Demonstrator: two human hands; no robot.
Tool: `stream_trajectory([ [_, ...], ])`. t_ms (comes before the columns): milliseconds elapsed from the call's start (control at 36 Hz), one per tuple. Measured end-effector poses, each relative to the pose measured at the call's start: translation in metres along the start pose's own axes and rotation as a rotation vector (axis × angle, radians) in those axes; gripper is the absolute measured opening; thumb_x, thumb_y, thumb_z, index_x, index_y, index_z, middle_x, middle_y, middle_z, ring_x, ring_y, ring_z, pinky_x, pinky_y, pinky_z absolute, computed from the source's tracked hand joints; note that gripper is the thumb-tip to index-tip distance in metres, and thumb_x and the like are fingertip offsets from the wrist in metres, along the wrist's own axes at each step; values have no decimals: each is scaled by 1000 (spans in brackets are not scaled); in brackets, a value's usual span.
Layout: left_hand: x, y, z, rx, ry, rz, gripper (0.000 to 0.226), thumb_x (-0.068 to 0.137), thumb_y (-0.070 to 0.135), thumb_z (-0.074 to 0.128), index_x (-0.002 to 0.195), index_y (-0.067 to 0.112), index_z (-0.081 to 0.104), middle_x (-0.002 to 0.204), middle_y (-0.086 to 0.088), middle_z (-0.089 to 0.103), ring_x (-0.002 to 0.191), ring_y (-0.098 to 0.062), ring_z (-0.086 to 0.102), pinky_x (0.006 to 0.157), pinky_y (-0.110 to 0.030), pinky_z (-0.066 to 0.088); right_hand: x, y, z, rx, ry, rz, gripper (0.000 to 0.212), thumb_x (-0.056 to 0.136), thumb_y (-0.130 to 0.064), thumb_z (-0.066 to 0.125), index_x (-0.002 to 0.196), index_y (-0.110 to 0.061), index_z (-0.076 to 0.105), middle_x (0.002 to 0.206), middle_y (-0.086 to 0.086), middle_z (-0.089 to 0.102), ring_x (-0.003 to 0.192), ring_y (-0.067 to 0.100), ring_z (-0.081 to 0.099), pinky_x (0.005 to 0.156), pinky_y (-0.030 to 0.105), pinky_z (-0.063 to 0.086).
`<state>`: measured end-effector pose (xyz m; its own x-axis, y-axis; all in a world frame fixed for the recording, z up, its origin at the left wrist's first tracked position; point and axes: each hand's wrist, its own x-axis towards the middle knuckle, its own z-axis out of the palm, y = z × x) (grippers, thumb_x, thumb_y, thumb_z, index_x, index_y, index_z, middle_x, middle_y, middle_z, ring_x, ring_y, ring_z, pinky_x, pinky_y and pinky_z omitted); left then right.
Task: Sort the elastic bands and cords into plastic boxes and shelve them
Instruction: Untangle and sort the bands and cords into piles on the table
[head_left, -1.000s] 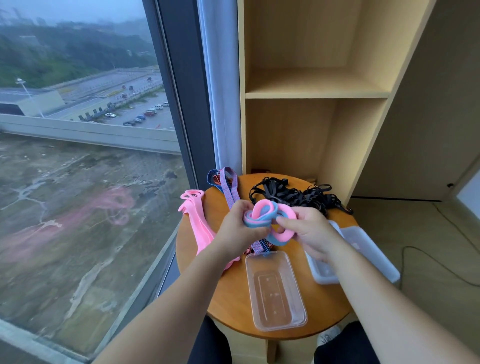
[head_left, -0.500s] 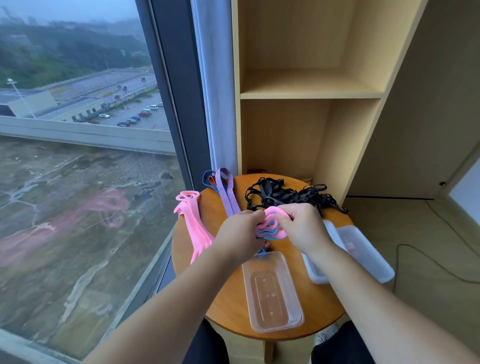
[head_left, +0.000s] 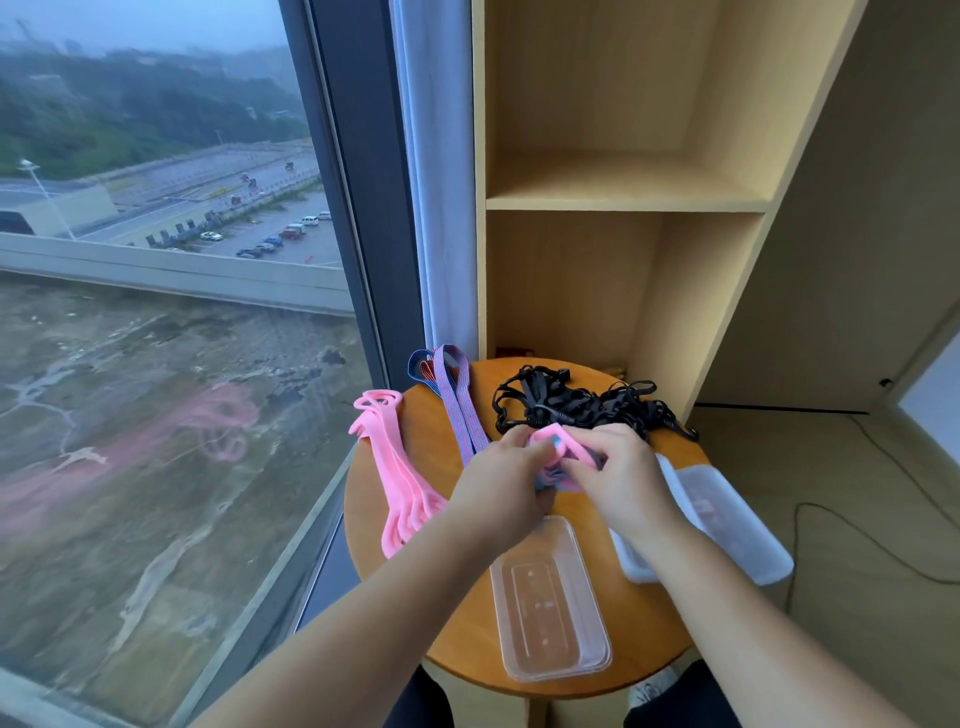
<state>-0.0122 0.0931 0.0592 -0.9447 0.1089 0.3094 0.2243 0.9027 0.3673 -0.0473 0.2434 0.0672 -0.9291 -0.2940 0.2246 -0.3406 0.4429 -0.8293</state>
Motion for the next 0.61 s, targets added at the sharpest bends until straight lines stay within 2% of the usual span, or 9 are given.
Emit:
stream_trajectory([
  [56,-3,0,1,-56,76,23,27,84,19,66,109,14,63,114,-5,56,95,-27,55,73,-38,48,1,-1,-5,95,1,18,32,84,-7,73,115,-18,73,101,5,64,91,6,62,66,11,50],
  [167,-7,-6,2,-124,168,32,29,82,13,71,107,10,58,107,-3,61,91,-26,54,73,-36,44,0,-9,-8,216,-31,6,28,82,-11,76,100,-32,75,96,5,69,87,12,67,69,20,55],
  [250,-10,-6,8,-163,207,-27,39,80,14,73,111,12,50,97,-5,61,85,-24,52,67,-42,46,-3,-12,3,36,87,-31,29,83,-16,76,111,-18,74,97,-3,62,92,13,62,78,28,55],
  [306,-13,-5,13,-168,209,-44,46,78,13,73,114,17,45,96,-4,60,86,-25,53,67,-45,47,-5,-11,10,21,143,-14,32,82,-12,76,114,-13,73,100,-1,63,96,14,61,81,29,56],
  [361,-17,-6,19,-271,228,-95,52,77,15,75,116,22,42,92,5,58,84,-18,53,69,-41,48,-7,-10,15,50,123,16,35,79,-4,76,113,-12,74,104,4,66,99,15,62,85,33,55],
  [417,-20,-8,21,-430,238,-198,60,73,17,77,120,25,40,83,11,56,74,-7,52,66,-29,46,-8,-9,19,72,111,10,35,77,3,74,108,-13,75,101,5,68,95,15,63,85,35,55],
  [472,-22,-11,23,-405,204,-170,48,72,17,75,111,18,47,78,8,57,68,-10,49,63,-32,44,-13,-6,23,65,132,-17,30,77,4,74,102,-11,77,96,6,66,92,16,63,81,32,54],
  [528,-25,-14,26,-278,181,-101,28,73,17,70,96,13,54,74,3,57,68,-18,47,64,-39,41,-19,-2,30,36,154,-50,26,78,5,73,100,-8,77,94,6,63,88,17,61,77,21,50],
  [611,-30,-14,35,-195,182,-119,24,77,18,69,82,14,46,68,6,47,64,-22,40,62,-35,31,-29,6,42,-33,201,-90,19,81,5,72,96,-6,78,88,2,57,81,16,58,70,9,41],
])
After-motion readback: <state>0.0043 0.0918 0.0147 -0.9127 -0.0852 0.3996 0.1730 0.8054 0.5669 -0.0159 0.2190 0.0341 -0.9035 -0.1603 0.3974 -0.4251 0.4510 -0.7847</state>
